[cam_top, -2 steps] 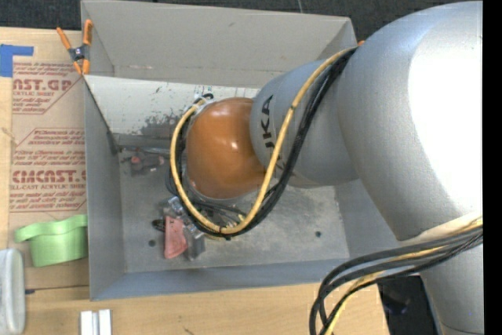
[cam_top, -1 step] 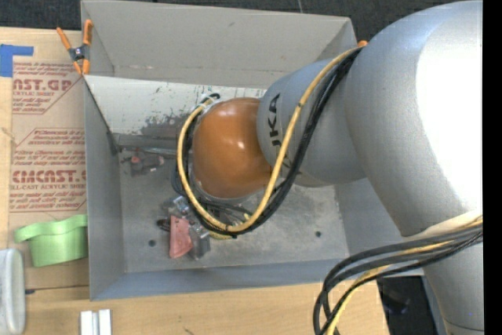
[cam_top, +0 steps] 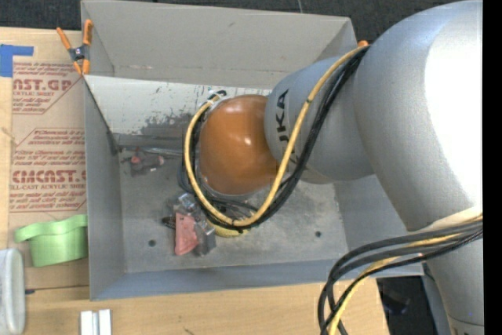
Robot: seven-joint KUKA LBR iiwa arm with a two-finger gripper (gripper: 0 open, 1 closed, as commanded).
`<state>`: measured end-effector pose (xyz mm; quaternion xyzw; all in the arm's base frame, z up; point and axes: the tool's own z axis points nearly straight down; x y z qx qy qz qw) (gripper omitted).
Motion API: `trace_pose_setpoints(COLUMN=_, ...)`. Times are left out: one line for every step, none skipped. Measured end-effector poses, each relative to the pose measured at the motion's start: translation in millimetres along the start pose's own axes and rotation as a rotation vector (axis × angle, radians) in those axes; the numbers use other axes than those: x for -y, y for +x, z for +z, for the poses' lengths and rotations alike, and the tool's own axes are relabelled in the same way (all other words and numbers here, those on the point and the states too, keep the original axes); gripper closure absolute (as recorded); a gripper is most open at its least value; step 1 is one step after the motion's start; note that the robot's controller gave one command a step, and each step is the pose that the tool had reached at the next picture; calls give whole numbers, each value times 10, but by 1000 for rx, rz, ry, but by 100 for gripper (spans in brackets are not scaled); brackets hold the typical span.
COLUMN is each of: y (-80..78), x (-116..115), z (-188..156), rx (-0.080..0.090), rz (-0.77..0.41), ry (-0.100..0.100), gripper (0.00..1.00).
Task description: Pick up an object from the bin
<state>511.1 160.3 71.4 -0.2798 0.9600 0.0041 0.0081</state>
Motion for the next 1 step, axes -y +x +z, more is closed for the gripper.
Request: trace_pose_setpoints(y=6, x=143, z=-3, rx=3, rz=-49, ry=-1, gripper=100)
